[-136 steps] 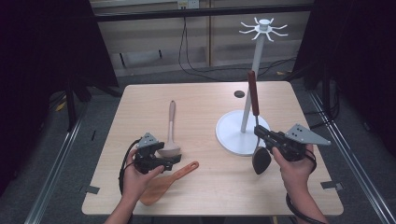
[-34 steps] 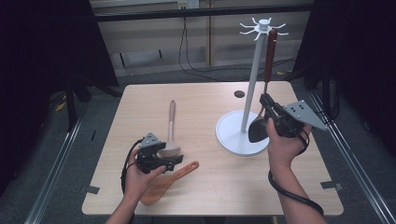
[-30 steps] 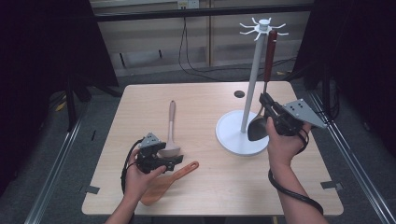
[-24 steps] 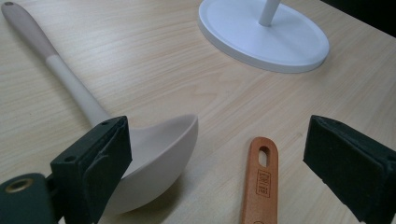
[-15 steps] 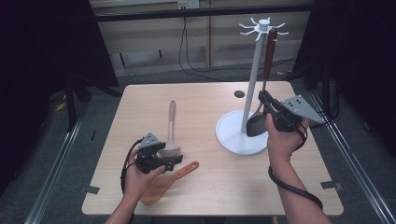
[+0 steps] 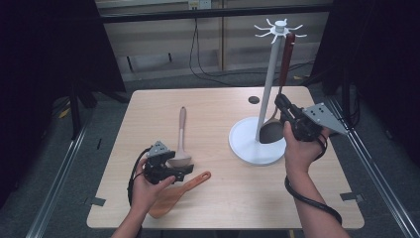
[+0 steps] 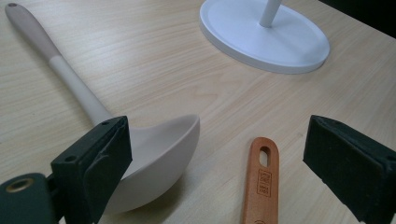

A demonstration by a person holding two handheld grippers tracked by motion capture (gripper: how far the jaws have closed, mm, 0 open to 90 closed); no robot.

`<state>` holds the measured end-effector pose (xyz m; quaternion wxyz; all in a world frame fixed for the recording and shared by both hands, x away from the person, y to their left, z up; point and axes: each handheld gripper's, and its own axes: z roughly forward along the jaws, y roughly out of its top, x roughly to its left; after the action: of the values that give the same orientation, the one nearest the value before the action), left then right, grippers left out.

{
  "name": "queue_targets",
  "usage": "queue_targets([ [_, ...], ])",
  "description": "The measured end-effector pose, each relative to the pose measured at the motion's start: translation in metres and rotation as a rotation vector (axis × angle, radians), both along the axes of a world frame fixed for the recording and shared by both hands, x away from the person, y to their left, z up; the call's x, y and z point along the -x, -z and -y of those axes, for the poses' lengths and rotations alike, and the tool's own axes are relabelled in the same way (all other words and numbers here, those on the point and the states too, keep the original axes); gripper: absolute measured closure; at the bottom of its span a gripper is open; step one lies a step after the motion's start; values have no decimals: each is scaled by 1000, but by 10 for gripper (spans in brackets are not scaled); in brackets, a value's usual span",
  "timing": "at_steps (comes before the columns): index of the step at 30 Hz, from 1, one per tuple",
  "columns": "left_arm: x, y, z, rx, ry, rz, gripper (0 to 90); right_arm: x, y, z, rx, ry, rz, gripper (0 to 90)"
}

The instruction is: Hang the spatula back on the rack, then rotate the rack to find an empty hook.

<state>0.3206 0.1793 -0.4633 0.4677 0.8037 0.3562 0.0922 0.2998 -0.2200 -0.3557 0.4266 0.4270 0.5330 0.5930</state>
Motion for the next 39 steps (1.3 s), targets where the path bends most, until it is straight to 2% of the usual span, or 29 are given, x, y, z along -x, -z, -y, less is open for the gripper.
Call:
queue_targets([
  [7,0,0,-1,-8,3,1,76,7,-11,2,-34,-23,64,899],
  [10,0,0,-1,-6,-1,0,76,9,-18,2,-58,-22,100,900],
  [12,0,0,-1,-6,-1,0,76,9,-21,3,-62,-31,108,900],
  [13,0,0,-2,-7,-2,0,77,8,-26,3,-59,-25,124,900],
  [18,0,-1,-2,-9,-4,2,77,7,-32,7,-96,17,152,900],
  [19,0,-1,-2,-7,-7,3,77,7,-33,8,-86,28,160,900],
  [21,0,-1,-2,-8,-4,4,77,7,-35,10,-112,44,172,900],
  [25,-1,1,-2,-10,-3,-2,78,6,-40,12,-113,59,199,900],
  [30,-1,0,0,-12,-5,0,78,4,-48,12,-109,67,220,900],
  [37,-1,2,0,-18,7,0,78,-2,-60,13,-138,80,240,900],
  [39,0,2,0,-15,4,0,78,-2,-61,13,-133,74,240,900],
])
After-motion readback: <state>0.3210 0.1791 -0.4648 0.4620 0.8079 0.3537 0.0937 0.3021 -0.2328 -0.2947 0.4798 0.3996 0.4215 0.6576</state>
